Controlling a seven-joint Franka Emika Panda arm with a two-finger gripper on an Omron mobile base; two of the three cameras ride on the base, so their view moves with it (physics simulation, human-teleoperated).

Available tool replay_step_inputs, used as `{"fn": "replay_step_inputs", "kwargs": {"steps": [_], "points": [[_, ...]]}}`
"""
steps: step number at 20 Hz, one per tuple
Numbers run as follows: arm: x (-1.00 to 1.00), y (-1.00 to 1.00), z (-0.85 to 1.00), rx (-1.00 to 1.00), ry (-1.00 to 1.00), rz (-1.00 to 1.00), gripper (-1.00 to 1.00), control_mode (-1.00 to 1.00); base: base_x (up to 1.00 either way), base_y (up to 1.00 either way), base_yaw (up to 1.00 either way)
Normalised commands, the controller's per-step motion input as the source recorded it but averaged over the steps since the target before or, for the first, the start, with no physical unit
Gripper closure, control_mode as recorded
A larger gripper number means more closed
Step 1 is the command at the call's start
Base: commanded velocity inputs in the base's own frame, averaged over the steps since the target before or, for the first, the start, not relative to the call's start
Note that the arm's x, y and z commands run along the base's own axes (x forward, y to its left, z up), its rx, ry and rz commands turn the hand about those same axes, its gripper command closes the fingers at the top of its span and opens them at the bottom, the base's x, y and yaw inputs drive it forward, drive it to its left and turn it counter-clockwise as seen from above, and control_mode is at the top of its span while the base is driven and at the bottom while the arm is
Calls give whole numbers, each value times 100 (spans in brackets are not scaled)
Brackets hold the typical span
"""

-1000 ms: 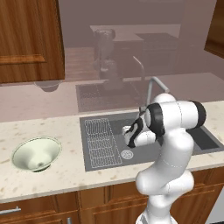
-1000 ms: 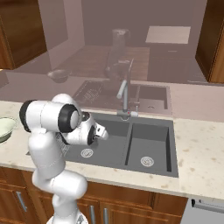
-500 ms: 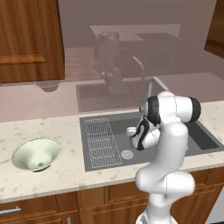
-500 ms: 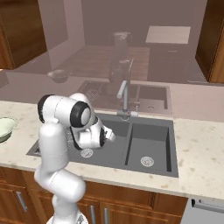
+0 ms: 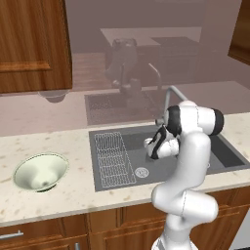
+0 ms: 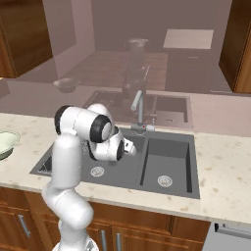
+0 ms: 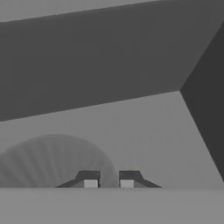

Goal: Place the glass cup in the left basin and the bowl in the right basin of the sink.

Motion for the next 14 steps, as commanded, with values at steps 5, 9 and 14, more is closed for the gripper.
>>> {"fn": "replay_step_inputs", "kwargs": {"steps": [5,9,14], "points": [[27,20,-14,0,0,0,100,-100,0,0,0],[4,53,0,0,0,0,-100,-100,0,0,0],[-27,54,-5,0,-3,0,-100,-100,0,0,0]]}}
